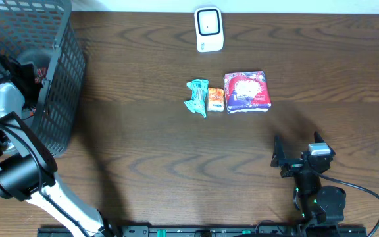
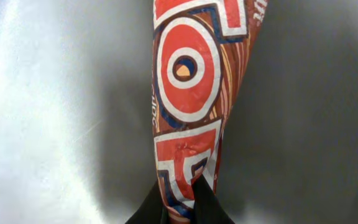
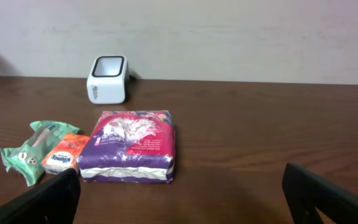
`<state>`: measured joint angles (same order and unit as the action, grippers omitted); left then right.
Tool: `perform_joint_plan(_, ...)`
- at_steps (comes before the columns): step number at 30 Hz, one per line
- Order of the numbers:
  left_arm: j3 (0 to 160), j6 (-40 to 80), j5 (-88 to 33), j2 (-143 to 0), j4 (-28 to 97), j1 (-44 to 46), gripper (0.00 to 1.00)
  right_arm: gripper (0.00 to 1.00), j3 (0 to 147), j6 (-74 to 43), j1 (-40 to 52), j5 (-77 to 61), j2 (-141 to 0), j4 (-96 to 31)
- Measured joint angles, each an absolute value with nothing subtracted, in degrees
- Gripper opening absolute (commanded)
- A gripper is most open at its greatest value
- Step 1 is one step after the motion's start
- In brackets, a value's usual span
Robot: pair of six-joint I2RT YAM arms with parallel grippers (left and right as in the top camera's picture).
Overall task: Scan the item barcode
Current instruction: 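Lift the red TOP bar out of the basket with the left gripper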
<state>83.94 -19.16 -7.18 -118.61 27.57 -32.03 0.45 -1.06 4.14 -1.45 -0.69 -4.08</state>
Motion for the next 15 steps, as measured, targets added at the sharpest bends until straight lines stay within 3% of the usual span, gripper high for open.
perform_joint_plan(8, 83.2, -13.6, -1.2, -114.5, 25.9, -32.2, 0.07, 0.99, 0.4, -1.1, 4.1, -1.4, -0.7, -4.1)
perform_joint_plan(15, 83.2, -3.4, -7.5, -94.2, 14.5, -32.2, 0.07, 0.99, 0.4, -1.1, 4.1, -1.5, -0.7, -4.1)
